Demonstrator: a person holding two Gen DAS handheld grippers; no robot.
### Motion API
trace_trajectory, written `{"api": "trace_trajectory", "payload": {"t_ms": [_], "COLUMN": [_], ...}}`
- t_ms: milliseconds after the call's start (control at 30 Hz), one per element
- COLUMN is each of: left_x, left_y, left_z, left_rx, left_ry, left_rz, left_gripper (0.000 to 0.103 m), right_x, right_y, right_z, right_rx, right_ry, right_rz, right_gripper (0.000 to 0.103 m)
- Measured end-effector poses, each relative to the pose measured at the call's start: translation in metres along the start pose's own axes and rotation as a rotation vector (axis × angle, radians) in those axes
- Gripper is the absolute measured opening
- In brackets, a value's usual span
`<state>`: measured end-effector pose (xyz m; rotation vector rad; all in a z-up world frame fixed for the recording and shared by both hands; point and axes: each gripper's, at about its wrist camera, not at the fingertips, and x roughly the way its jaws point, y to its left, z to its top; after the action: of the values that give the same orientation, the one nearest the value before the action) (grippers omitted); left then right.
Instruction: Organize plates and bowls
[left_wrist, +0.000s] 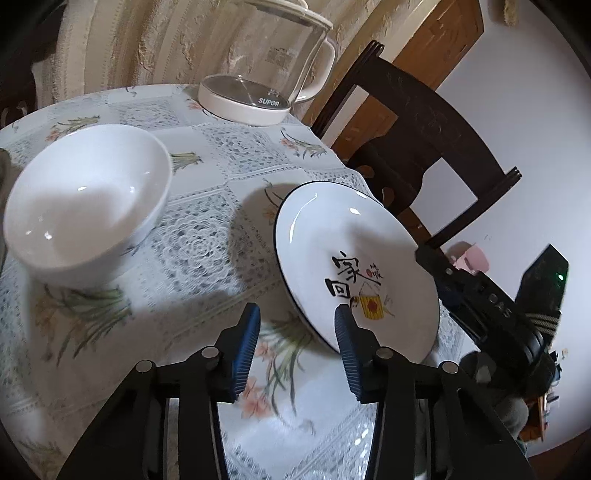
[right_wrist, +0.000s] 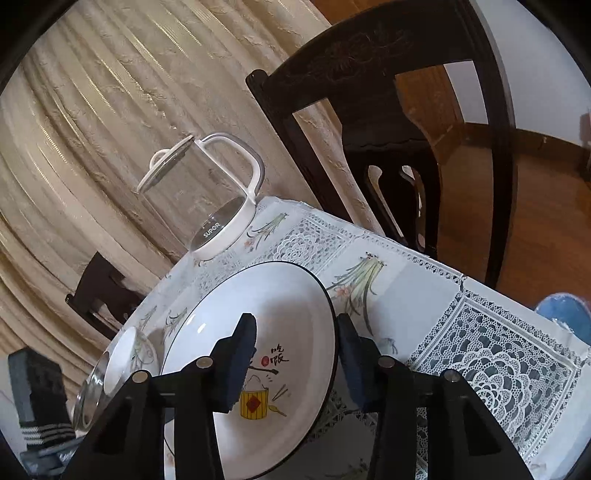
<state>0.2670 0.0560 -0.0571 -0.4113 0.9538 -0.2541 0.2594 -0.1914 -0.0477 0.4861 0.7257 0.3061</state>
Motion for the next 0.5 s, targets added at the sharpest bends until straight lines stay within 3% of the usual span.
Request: {"api": "trace_trajectory", "payload": {"t_ms": [267,500], "left_x": [0.024,0.036], "left_y": [-0.003,-0.01], "left_z": [0.015,0.025], "left_rx": [-0.035,-0.053], "left_ry": [0.032,0.048], "left_rz": [0.021,0.04], "left_gripper": [0.035,0.036], "right_x": [0.005,0.019], "right_y": [-0.001,-0.004], "right_z": [0.002,0.002], "right_rx": [-0.005,0.016], "right_ry": [0.026,0.114], "right_rz": [0.014,0.025], "right_gripper": [0.047,0.043]}}
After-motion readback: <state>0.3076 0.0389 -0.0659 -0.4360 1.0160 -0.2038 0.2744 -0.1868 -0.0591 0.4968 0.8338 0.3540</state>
